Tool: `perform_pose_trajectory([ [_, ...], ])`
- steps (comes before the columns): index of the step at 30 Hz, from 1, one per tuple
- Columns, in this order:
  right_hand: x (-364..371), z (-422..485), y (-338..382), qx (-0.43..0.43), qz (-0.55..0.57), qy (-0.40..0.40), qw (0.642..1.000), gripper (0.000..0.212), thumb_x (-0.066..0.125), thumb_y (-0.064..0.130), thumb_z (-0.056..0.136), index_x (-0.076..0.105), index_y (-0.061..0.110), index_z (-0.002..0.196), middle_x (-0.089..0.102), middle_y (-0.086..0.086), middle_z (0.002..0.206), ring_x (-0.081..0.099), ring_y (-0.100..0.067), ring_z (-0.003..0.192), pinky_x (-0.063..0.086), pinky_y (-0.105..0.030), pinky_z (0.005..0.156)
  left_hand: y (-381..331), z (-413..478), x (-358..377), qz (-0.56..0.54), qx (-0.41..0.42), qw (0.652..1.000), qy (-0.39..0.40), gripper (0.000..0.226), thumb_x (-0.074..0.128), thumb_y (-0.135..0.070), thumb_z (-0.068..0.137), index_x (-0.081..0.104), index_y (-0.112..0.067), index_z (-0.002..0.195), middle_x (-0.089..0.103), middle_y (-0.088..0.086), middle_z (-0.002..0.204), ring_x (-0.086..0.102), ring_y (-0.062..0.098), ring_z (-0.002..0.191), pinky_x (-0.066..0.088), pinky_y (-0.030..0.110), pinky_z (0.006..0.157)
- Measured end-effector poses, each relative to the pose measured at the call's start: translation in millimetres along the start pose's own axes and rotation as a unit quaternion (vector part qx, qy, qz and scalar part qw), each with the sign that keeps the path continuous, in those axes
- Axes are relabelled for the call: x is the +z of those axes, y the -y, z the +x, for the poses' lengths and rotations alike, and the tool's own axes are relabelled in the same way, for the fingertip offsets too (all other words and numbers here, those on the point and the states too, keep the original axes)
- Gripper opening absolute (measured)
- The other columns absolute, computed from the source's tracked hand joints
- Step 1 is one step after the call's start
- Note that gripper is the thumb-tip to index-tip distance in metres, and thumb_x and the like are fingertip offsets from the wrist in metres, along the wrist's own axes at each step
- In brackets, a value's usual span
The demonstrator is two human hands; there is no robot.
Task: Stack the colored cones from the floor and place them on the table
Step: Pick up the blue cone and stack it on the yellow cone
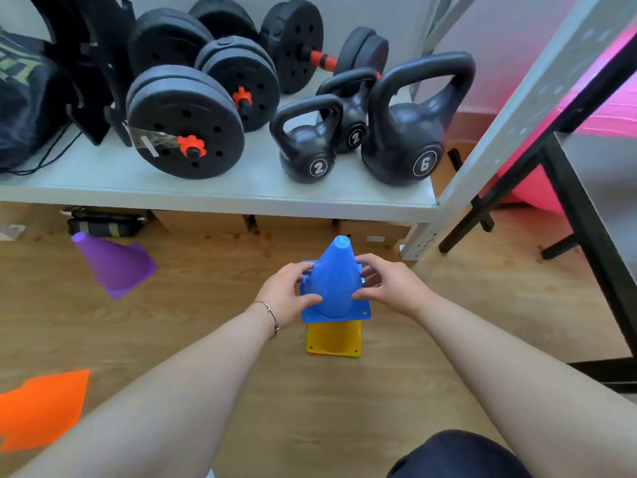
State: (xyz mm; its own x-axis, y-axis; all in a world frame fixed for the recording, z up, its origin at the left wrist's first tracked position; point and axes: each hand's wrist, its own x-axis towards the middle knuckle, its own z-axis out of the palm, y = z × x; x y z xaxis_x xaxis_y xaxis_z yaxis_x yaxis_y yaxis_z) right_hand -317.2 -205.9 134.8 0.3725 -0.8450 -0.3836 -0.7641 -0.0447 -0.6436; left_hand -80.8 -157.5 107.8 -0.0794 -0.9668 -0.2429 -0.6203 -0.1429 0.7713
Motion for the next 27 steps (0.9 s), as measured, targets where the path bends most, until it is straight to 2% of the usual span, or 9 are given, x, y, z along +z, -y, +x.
perform_pose_trajectory([
  [3, 4, -8, -21, 0.027, 0.026, -0.001, 0.999, 0.062, 0.082, 0.034, 0.074, 0.051, 0.044, 0.127, 0.064, 0.006, 0.112, 0.067, -0.009, 0.095, 0.057, -0.036, 0.090, -1, 4, 21, -0.008, -0.007, 1.000, 0.013, 0.061, 0.077, -0.025, 0.074, 0.052, -0.037, 0.129, 0.056, -0.013, 0.122, 0.058, 0.009, 0.105, 0.051, 0.029, 0.091],
  [7, 27, -9, -45, 0.053, 0.036, 0.005, 0.998, 0.062, 0.082, 0.032, 0.074, 0.050, 0.040, 0.126, 0.062, 0.005, 0.118, 0.067, -0.011, 0.095, 0.057, -0.037, 0.090, 16, 6, 48, -0.023, -0.034, 0.999, 0.027, 0.061, 0.078, -0.021, 0.073, 0.054, -0.037, 0.127, 0.058, -0.016, 0.119, 0.059, 0.009, 0.106, 0.051, 0.030, 0.092],
  [11, 54, -2, -62, 0.073, 0.012, 0.019, 0.997, 0.064, 0.082, 0.034, 0.073, 0.048, 0.037, 0.127, 0.059, 0.004, 0.125, 0.066, -0.013, 0.096, 0.056, -0.036, 0.089, 42, 3, 72, -0.039, -0.060, 0.997, 0.036, 0.060, 0.078, -0.016, 0.072, 0.055, -0.035, 0.125, 0.060, -0.014, 0.120, 0.059, 0.009, 0.109, 0.051, 0.033, 0.094],
  [15, 76, 7, -70, 0.069, -0.021, 0.030, 0.997, 0.066, 0.081, 0.031, 0.074, 0.047, 0.026, 0.130, 0.059, -0.001, 0.129, 0.063, -0.018, 0.101, 0.052, -0.033, 0.088, 64, 3, 87, -0.040, -0.082, 0.994, 0.051, 0.061, 0.077, -0.014, 0.072, 0.056, -0.034, 0.125, 0.061, -0.015, 0.118, 0.060, 0.008, 0.109, 0.050, 0.028, 0.091],
  [20, 93, 16, -79, 0.074, -0.053, 0.049, 0.995, 0.066, 0.082, 0.030, 0.074, 0.045, 0.023, 0.128, 0.059, -0.004, 0.129, 0.063, -0.022, 0.100, 0.053, -0.039, 0.087, 80, 8, 99, -0.027, -0.094, 0.993, 0.065, 0.057, 0.077, -0.010, 0.072, 0.057, -0.032, 0.121, 0.061, -0.014, 0.114, 0.062, 0.010, 0.107, 0.049, 0.027, 0.090],
  [24, 100, 18, -83, 0.078, -0.041, 0.041, 0.995, 0.064, 0.083, 0.027, 0.073, 0.046, 0.019, 0.124, 0.059, -0.002, 0.130, 0.060, -0.017, 0.091, 0.053, -0.035, 0.084, 86, 14, 101, -0.005, -0.103, 0.992, 0.076, 0.063, 0.077, -0.012, 0.073, 0.053, -0.027, 0.129, 0.060, -0.010, 0.122, 0.060, 0.009, 0.110, 0.048, 0.026, 0.092],
  [27, 110, 18, -84, 0.087, -0.033, 0.028, 0.995, 0.063, 0.084, 0.026, 0.072, 0.045, 0.015, 0.121, 0.060, -0.004, 0.130, 0.063, -0.023, 0.099, 0.049, -0.032, 0.082, 87, 18, 101, 0.015, -0.104, 0.990, 0.089, 0.066, 0.076, -0.011, 0.075, 0.049, -0.024, 0.134, 0.058, -0.008, 0.128, 0.058, 0.009, 0.114, 0.046, 0.026, 0.095],
])
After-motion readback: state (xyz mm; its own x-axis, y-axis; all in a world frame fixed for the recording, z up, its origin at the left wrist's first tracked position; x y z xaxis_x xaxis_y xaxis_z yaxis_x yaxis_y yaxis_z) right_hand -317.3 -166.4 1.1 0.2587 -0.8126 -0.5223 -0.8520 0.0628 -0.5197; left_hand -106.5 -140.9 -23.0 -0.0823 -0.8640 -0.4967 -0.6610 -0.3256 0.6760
